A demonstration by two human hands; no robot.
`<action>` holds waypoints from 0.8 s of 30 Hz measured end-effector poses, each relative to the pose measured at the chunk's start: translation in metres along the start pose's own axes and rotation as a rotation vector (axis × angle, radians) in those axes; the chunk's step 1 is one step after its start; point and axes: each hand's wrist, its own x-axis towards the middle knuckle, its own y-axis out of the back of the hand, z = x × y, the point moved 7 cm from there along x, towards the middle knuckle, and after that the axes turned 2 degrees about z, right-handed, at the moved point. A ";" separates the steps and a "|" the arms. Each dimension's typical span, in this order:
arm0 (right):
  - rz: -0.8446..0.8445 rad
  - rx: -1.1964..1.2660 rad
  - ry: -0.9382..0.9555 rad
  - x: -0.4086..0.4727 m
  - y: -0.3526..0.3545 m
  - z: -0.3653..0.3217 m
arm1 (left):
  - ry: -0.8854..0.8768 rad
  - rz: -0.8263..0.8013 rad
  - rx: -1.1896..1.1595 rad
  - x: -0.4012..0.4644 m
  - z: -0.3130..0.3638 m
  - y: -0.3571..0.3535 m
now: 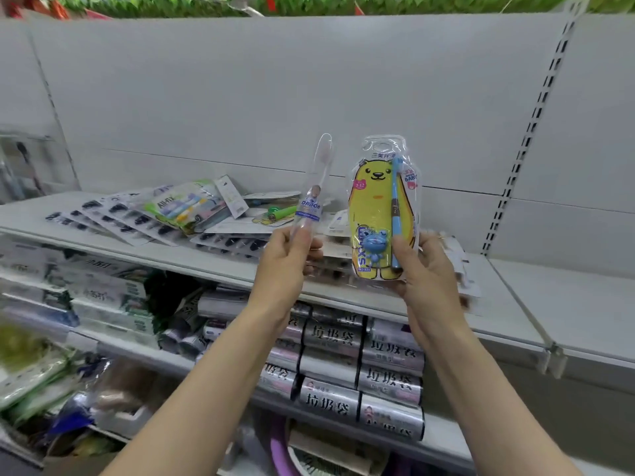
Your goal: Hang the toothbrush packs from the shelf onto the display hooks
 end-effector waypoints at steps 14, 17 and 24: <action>-0.232 -0.058 -0.097 -0.111 -0.316 0.074 | 0.062 0.084 -0.110 -0.002 0.016 0.316; -0.280 -0.013 -0.121 -0.143 -0.402 0.096 | 0.064 0.128 -0.104 0.001 0.017 0.404; -0.388 0.026 -0.184 -0.190 -0.572 0.143 | 0.091 0.221 -0.063 0.014 0.020 0.573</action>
